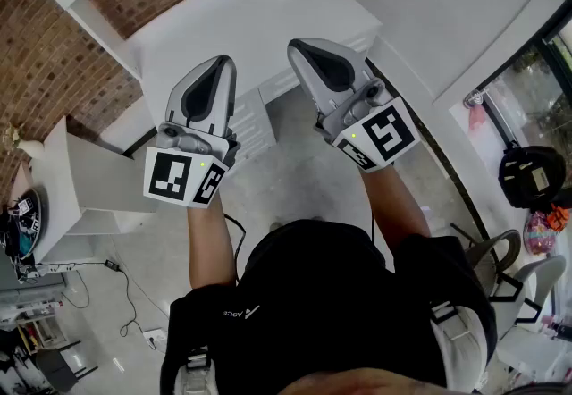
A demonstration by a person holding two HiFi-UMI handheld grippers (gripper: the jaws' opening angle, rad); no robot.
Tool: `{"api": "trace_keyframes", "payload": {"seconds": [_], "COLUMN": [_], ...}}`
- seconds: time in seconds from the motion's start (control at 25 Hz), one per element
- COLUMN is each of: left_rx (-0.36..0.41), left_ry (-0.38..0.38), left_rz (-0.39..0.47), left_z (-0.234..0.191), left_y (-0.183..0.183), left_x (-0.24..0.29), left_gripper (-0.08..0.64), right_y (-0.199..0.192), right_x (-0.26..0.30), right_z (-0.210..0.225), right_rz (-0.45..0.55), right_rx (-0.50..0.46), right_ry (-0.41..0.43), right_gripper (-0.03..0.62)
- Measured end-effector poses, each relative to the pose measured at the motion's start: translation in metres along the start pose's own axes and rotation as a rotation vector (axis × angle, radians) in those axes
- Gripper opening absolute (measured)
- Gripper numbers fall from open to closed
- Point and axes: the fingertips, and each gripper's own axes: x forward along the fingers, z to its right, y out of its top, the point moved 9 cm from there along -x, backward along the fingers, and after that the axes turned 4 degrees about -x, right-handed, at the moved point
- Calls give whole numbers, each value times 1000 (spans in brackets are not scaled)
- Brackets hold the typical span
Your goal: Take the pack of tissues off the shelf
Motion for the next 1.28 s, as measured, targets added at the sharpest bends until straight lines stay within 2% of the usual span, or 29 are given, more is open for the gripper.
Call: {"api": "trace_keyframes", "payload": {"seconds": [0.32,0.72,0.92,1.08,1.28], "left_rx": [18,50,58,73,70], "left_ry": [9,72,75,73,75], "left_rz": [-6,-14,-31,-28,-12], "left_z": [14,32,41,35,4], "left_y": [0,-10,-18,-23,-37], "left_x": [15,50,73,94,118], "left_gripper": [-2,-2,-2,-2,-2], "right_y": [2,0,-6,-14,-41], "right_x": [-4,-18,-17,-6,23], "right_z": [24,81,109,131,154], "right_rz": [0,12,8,11,-9], "right_rx": [17,43,34,29,24], "right_ry": [24,39,46,49,52], "right_gripper": [2,2,2,2,2]}}
